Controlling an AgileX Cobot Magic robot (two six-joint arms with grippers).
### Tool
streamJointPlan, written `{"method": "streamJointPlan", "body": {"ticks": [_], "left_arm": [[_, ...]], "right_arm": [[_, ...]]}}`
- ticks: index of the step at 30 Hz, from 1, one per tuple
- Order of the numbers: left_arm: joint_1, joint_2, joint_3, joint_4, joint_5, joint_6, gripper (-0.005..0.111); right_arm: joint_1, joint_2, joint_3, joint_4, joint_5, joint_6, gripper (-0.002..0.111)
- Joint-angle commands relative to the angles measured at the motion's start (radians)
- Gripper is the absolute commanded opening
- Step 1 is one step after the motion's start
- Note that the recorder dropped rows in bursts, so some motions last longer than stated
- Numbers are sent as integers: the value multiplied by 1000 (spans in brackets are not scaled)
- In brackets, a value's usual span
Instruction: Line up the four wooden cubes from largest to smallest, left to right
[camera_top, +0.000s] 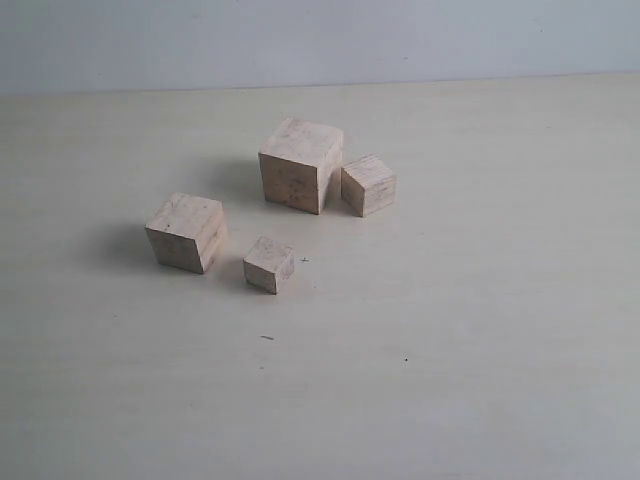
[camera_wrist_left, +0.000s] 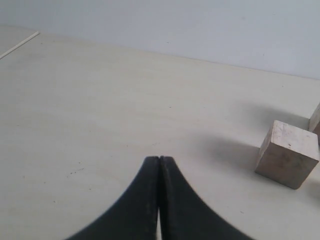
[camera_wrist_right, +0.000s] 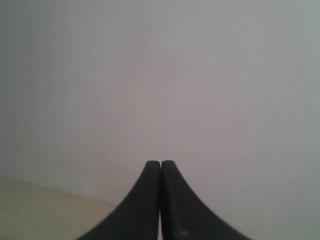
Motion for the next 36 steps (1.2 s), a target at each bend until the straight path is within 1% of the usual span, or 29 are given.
{"method": "streamJointPlan", "body": {"ticks": [1, 5, 7, 9, 16, 20, 22, 26, 28, 29, 30, 31, 33, 35, 36], "left_arm": [[-7, -6, 2, 4, -11, 3, 0], [-7, -6, 2, 4, -11, 3, 0], [-7, -6, 2, 4, -11, 3, 0], [-7, -6, 2, 4, -11, 3, 0], [-7, -6, 2, 4, -11, 3, 0], [-7, -6, 2, 4, -11, 3, 0], [-7, -6, 2, 4, -11, 3, 0], [-7, -6, 2, 4, -11, 3, 0], [-7, -6, 2, 4, -11, 3, 0], [-7, -6, 2, 4, -11, 3, 0], [-7, -6, 2, 4, -11, 3, 0], [-7, -6, 2, 4, -11, 3, 0], [-7, -6, 2, 4, -11, 3, 0], [-7, -6, 2, 4, -11, 3, 0], [-7, -6, 2, 4, -11, 3, 0]], "right_arm": [[49, 264, -106, -11, 117, -247, 0], [72, 456, -115, 4, 158, -426, 0], [78, 519, -115, 28, 170, -464, 0], [78, 575, -115, 97, 166, -485, 0], [78, 682, -115, 282, 87, -506, 0], [78, 718, -115, 398, 9, -627, 0], [78, 734, -119, 454, 1, -703, 0], [78, 784, -158, 599, 57, -866, 0], [78, 824, -209, 691, 154, -994, 2], [78, 853, -250, 733, 227, -1075, 8], [78, 866, -266, 737, 259, -1105, 10], [78, 896, -302, 739, 303, -1159, 19], [78, 943, -338, 740, 331, -1219, 38], [78, 993, -355, 776, 343, -1267, 67], [78, 1024, -358, 846, 354, -1300, 82]]}}
